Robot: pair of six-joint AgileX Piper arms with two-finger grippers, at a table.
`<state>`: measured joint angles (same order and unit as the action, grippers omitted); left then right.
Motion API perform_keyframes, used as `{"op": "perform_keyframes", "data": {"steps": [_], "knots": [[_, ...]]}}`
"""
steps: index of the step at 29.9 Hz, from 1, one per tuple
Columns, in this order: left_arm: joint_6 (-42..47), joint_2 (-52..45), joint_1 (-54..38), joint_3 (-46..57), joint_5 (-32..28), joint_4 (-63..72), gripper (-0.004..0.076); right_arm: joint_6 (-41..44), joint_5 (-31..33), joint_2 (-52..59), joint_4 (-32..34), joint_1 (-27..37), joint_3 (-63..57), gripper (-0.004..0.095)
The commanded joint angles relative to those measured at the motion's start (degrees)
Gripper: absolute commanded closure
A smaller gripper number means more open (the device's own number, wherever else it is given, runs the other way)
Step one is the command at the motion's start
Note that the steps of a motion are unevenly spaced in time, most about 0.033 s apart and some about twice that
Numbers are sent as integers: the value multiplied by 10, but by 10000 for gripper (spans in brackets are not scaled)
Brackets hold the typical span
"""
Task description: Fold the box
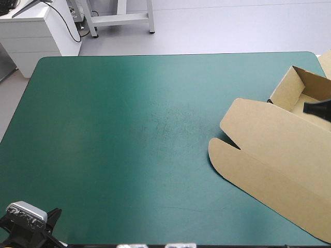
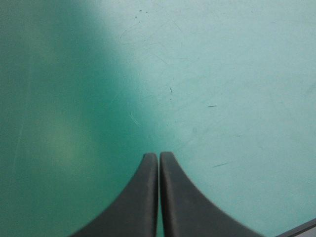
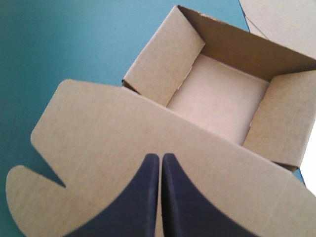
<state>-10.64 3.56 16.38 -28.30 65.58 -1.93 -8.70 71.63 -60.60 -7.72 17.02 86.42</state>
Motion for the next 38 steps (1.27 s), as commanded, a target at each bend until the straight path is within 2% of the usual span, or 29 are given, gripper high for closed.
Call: {"op": "perform_keyframes", "data": {"steps": [1, 6, 16, 23, 30, 38], "knots": [[6, 7, 2, -13, -35, -1, 731, 0, -3, 86, -7, -26, -49, 910], [6, 7, 2, -13, -35, -1, 731, -8, -3, 201, -47, -60, -159, 910], [6, 7, 2, -13, -35, -1, 731, -31, -3, 390, -50, -65, -397, 910], [6, 7, 2, -13, -35, -1, 731, -41, -3, 501, -56, -68, -513, 910], [6, 7, 2, -13, -35, -1, 731, -48, -4, 562, -52, -68, -547, 910], [6, 7, 2, -13, -35, -1, 731, -48, -4, 566, -53, -68, -547, 910]]}}
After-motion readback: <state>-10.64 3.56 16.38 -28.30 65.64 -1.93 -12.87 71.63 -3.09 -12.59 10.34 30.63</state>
